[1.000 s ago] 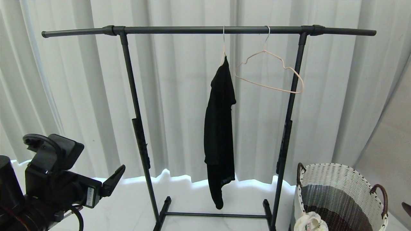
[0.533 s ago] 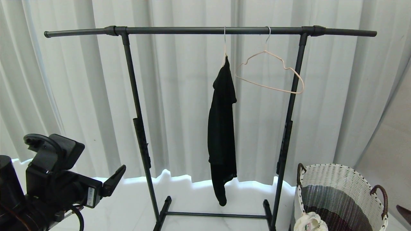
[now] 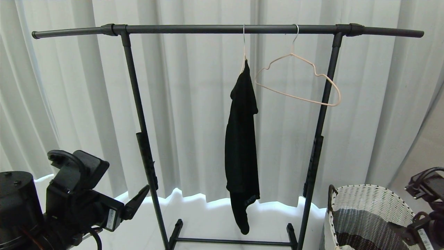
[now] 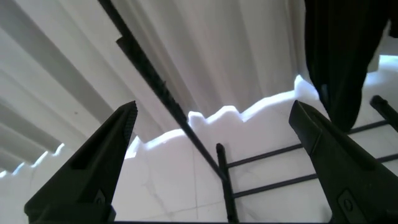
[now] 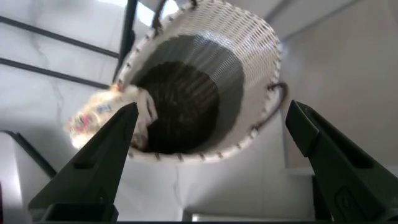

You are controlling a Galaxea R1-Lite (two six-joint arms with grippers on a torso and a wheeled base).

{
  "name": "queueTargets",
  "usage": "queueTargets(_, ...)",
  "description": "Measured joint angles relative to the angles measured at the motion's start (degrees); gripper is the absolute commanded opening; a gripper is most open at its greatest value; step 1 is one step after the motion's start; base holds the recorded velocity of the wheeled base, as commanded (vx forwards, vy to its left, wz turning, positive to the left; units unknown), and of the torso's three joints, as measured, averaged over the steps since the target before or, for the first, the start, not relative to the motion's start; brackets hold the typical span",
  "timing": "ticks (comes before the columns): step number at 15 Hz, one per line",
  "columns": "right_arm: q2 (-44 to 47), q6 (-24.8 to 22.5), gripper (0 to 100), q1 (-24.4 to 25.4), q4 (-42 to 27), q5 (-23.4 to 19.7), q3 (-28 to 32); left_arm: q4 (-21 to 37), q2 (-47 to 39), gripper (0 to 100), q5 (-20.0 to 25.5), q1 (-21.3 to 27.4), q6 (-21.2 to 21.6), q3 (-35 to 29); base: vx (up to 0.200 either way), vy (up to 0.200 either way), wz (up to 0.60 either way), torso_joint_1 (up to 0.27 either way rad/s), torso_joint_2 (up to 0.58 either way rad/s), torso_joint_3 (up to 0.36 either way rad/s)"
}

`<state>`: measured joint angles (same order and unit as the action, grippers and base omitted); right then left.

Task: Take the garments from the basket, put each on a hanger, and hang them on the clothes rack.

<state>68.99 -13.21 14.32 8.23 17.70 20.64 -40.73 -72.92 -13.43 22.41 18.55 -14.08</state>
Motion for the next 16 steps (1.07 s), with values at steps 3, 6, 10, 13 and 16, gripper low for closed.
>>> queueTargets(3,13.5,-1.9,100,0.8,14.2,-1.9,-5.9,0.1,-1.1,100,0.0,2.9,0.0,-0.4,0.000,0.000,0.00,0.000,0.00,0.000)
queueTargets(6,25.4,-2.7,100,3.2,22.2,-4.1,-8.8,0.0,-1.4,100,0.0,4.2,0.0,-0.3,0.000,0.000,0.00,0.000,0.00,0.000)
queueTargets(10,35.9,-3.0,100,5.1,24.3,-5.5,-8.4,0.0,-1.5,100,-0.1,4.7,0.0,-0.1,0.000,0.000,0.00,0.000,0.00,0.000)
queueTargets(13,40.8,-3.0,100,5.2,24.4,-5.4,-6.1,0.0,-1.5,100,-0.1,5.2,0.0,0.5,0.000,0.000,0.00,0.000,0.00,0.000)
queueTargets(16,44.3,-3.0,100,4.2,24.5,-4.6,-4.5,0.1,-1.5,100,-0.1,5.4,0.1,0.8,0.000,0.000,0.00,0.000,0.00,0.000)
